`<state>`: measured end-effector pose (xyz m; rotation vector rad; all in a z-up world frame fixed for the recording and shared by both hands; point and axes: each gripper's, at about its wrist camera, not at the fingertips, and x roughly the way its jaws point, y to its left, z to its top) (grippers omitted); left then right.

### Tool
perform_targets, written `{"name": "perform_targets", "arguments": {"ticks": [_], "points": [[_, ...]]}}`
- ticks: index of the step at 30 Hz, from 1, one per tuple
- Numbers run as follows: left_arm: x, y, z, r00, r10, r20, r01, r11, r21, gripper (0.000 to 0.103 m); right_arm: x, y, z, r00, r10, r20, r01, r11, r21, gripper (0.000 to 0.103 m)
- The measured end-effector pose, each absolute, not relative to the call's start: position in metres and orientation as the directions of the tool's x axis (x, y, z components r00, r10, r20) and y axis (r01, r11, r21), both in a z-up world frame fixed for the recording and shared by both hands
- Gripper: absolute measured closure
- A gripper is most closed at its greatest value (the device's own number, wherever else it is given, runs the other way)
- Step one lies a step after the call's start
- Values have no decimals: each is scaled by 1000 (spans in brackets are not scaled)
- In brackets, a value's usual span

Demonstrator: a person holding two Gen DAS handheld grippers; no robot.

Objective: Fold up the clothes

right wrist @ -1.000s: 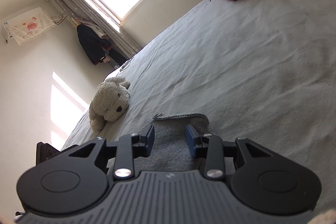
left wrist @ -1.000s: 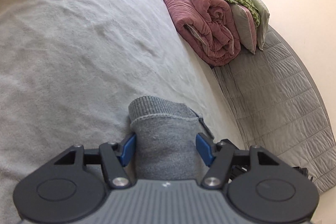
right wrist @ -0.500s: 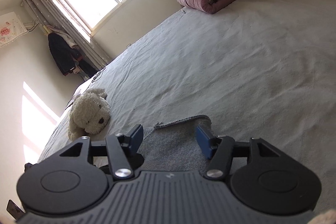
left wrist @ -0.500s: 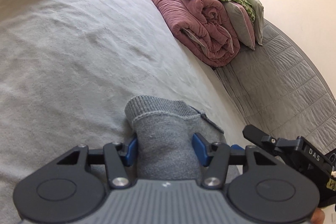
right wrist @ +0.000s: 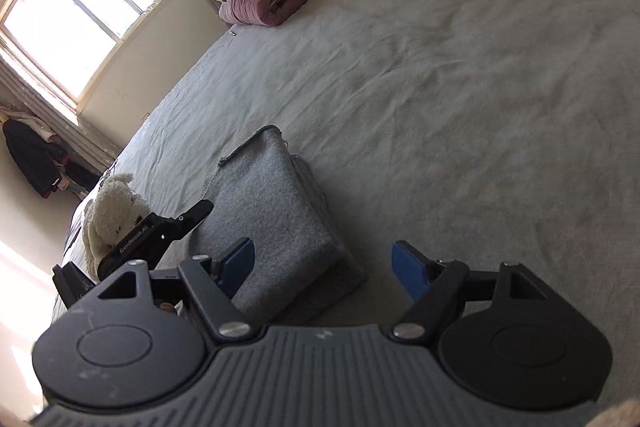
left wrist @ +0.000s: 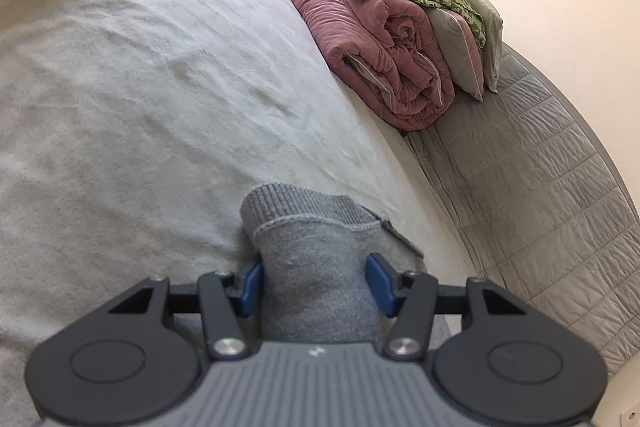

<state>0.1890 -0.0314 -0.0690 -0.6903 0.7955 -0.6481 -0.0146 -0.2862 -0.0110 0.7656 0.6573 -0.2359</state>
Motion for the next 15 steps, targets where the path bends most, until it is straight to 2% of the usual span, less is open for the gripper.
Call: {"name": "perform_targets", "arguments": {"ticks": [5,9,15], "points": [[188,-32,-67,538,-736,-411,255,606,-753,48,-42,-272,-38,767,79,-636,446,647,618,24],[188,-31,-67,537,-738,-410,255,605,-755,48,-51,-255,-41,803,40,-595,420,671,611,23],[187,-31,-68,537,-738,-409,255,604,-755,48,-74,-245,-44,811,31,-584,418,668,615,22]]}}
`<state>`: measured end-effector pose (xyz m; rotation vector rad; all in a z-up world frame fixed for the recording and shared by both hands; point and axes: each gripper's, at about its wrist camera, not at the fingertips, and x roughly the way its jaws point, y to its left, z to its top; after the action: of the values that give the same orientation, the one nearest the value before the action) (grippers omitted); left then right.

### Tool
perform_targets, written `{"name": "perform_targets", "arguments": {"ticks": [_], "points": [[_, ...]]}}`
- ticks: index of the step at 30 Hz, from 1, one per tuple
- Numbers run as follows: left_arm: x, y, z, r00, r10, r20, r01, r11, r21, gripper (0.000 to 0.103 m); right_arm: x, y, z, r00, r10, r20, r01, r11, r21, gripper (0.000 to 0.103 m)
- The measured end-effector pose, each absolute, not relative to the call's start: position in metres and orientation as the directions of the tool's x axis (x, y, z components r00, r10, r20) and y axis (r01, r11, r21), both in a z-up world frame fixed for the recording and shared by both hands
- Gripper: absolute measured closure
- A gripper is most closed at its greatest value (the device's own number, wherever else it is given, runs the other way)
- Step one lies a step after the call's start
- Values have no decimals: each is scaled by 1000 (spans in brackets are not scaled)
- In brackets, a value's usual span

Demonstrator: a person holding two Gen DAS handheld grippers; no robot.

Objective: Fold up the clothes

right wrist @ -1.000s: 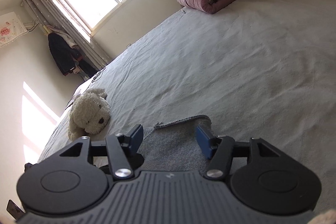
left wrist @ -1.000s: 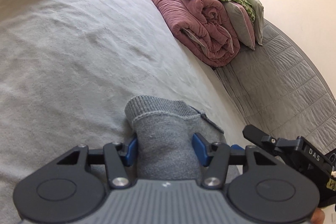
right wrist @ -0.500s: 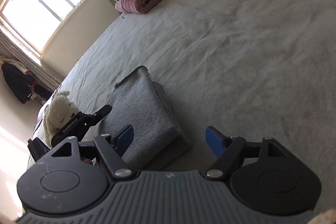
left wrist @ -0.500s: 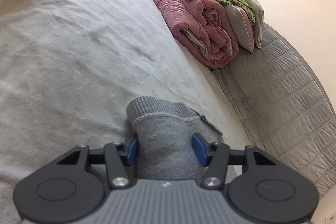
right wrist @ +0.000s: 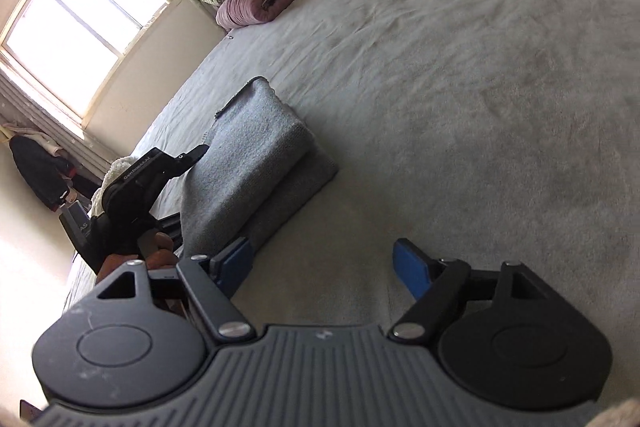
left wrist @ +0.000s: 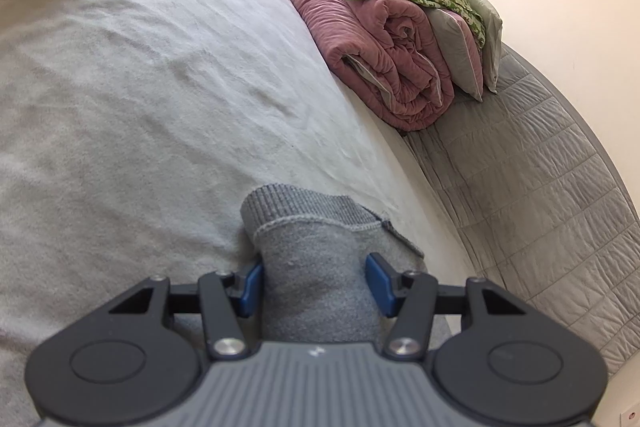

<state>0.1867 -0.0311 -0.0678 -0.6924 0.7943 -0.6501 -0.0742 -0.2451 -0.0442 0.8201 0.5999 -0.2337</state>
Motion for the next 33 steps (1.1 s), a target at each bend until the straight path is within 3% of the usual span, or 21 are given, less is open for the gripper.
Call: {"name": "perform_targets", "arguments": {"ticks": [12,24,25,28,29,33], "points": [[185,-32,-68,538,-738,-408,249,601,-760,49,-64,-242,-51,819,121,-561,391,600,698,18],[187,-27,-70,538,-741,-403,222,586,-780,55,1,-243,-64,891,107,-441,323,534,781,16],[187,-26,-71,538,-741,-401,217,582,-784,55,5,-243,-64,891,94,-445,332,534,777,22],[188,-25,-71,537,-743,-399,212,577,-789,57,18,-259,-64,869,91,-486,378,511,772,59],[188,-25,-71,536,-743,-400,213,578,-788,56,23,-268,-63,861,114,-496,378,509,773,65],[188,-26,-69,531,-745,-403,215,578,-787,55,33,-310,-41,836,183,-518,334,580,743,71]]}}
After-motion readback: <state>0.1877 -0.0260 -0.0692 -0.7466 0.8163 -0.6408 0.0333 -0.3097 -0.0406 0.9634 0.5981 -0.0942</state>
